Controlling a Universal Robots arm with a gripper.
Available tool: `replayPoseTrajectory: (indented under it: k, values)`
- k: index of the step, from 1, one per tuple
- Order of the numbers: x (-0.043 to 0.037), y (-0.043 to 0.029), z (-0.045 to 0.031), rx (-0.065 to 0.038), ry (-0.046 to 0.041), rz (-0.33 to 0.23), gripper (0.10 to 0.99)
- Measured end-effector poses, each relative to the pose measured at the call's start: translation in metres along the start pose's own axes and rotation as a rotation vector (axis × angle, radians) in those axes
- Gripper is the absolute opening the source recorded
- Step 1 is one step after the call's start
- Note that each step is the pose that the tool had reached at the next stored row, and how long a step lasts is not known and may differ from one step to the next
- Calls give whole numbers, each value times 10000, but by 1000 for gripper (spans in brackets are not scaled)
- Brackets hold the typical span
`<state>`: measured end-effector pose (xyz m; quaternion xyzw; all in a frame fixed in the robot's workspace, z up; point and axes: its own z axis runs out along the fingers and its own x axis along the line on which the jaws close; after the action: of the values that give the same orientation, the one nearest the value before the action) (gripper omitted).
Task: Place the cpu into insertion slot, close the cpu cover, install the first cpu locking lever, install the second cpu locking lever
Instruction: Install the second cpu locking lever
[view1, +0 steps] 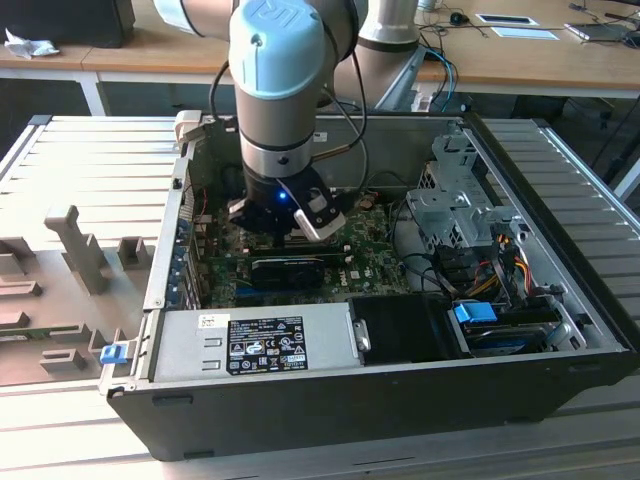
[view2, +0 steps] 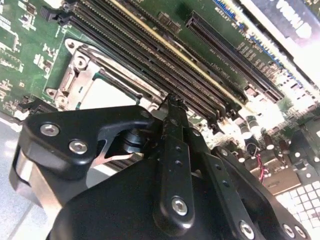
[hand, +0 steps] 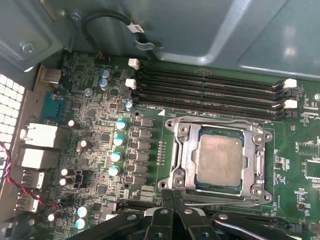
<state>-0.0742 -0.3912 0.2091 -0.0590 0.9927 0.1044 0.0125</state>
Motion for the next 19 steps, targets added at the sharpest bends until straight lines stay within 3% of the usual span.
replayPoseTrajectory:
  k: [4, 6, 7, 12, 16, 19]
  values:
    - [11, -23, 19, -158, -31, -20, 106]
    - [21, -44, 34, -354, -63, -55, 106]
    - [22, -49, 50, -400, -69, -65, 106]
    - [23, -57, 77, -524, -72, -107, 106]
    - [32, -61, 110, -713, -77, -195, 106]
    - [55, -62, 123, -771, -68, -250, 106]
